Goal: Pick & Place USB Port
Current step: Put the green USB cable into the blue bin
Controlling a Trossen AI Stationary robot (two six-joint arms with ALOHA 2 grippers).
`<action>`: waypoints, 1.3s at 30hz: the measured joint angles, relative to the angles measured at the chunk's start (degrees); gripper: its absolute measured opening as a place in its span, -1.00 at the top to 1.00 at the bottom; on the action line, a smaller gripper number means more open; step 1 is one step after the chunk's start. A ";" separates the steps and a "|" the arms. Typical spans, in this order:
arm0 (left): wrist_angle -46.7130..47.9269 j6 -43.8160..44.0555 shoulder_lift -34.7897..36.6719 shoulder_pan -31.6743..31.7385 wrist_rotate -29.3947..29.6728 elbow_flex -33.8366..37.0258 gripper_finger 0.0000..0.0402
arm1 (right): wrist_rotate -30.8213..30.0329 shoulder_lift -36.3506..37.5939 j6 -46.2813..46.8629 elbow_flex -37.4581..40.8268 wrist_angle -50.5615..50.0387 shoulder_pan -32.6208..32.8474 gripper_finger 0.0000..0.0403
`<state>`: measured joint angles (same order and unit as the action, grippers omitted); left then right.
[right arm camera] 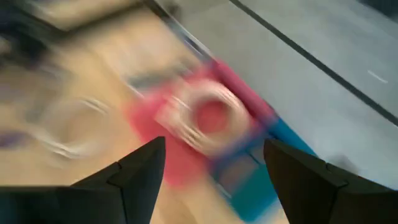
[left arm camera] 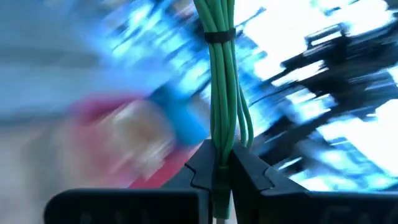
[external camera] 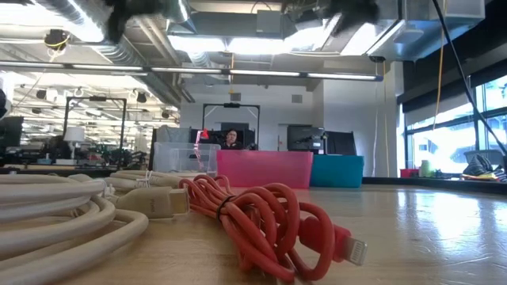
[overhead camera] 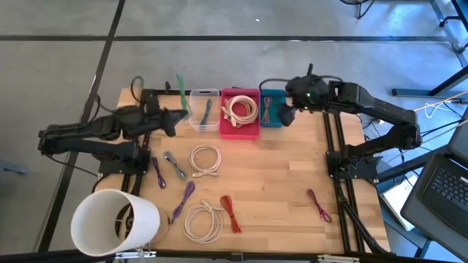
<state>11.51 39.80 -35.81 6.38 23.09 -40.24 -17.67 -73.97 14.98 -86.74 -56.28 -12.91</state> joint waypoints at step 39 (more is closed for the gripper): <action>-42.61 -13.11 -42.03 9.21 -42.81 -16.07 0.89 | 26.21 -8.61 -2.01 0.00 44.19 2.91 0.85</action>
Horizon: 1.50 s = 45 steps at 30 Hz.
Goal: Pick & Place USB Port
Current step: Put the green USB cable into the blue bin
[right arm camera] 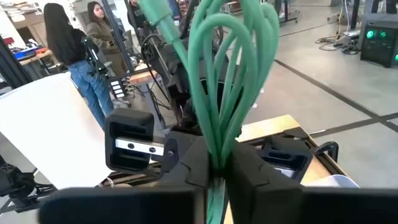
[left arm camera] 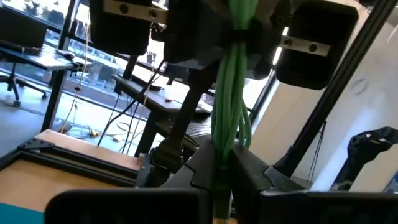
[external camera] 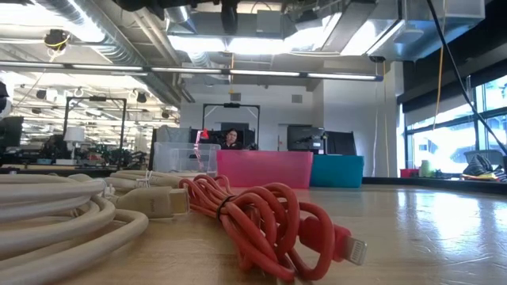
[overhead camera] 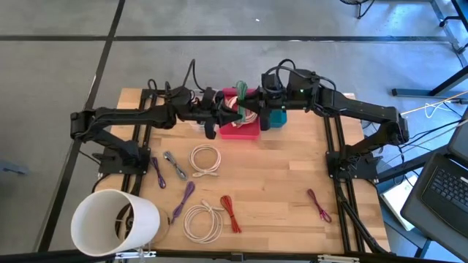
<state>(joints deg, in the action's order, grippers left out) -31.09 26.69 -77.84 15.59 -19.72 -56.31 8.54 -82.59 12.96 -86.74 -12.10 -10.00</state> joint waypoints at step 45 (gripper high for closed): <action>38.06 -4.81 16.38 2.82 11.25 0.00 0.15 | -1.71 -29.69 2.28 -3.76 -44.44 -34.38 0.87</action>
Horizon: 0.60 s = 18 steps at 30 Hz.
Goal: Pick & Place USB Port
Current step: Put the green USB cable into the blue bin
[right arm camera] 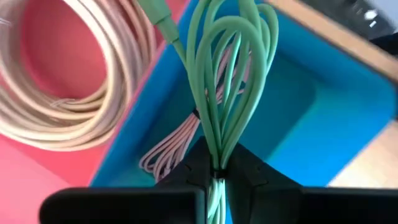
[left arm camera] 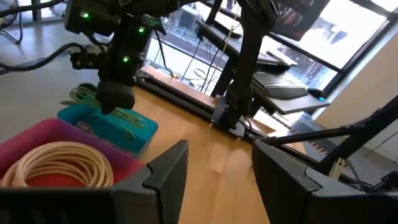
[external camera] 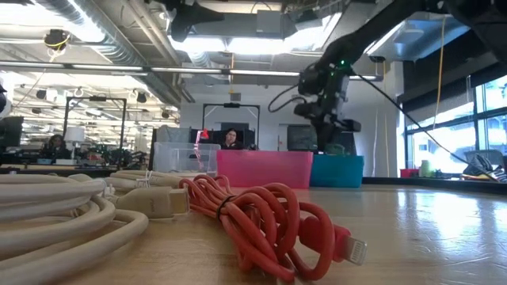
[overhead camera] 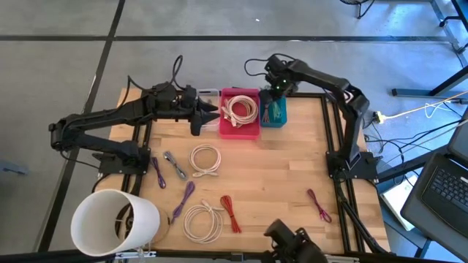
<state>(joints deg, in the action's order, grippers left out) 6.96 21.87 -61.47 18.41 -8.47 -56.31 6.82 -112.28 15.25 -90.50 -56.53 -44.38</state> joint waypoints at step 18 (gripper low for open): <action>4.76 1.31 0.04 0.00 0.11 0.00 0.16 | 4.82 -9.74 -0.58 0.00 -0.01 -0.13 0.78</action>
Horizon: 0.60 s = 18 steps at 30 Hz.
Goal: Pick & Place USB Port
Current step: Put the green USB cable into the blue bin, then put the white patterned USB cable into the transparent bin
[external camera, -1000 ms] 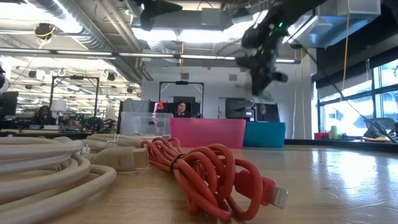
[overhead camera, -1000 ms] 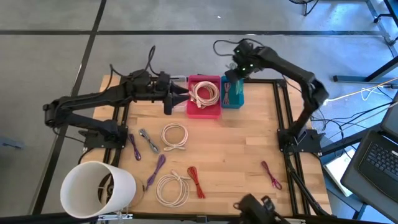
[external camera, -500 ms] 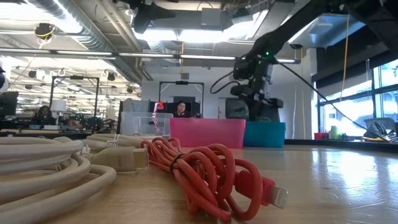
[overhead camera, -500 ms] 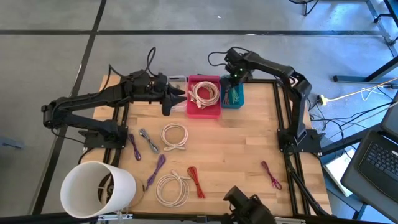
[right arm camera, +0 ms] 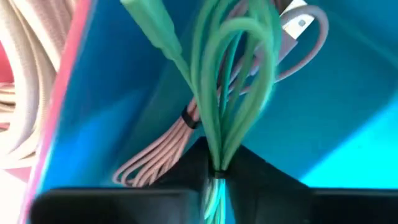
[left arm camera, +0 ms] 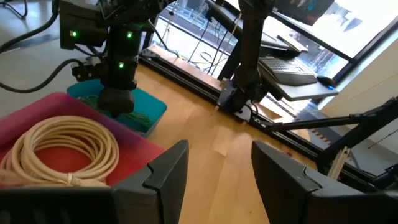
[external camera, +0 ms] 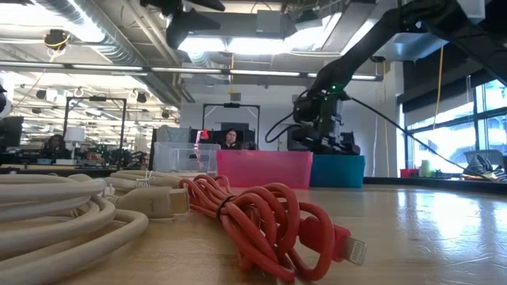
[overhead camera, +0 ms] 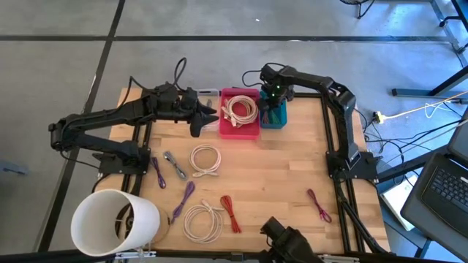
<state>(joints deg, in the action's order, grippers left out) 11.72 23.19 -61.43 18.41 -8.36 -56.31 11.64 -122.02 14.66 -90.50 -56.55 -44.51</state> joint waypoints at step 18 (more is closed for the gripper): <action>10.78 0.17 3.70 -0.02 2.11 0.00 0.16 | -11.72 11.97 -2.10 -0.04 -0.56 0.13 -0.08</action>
<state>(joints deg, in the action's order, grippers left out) 22.51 23.36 -57.73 18.39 -6.25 -56.31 -0.08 -110.04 12.56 -90.54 -57.10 -44.39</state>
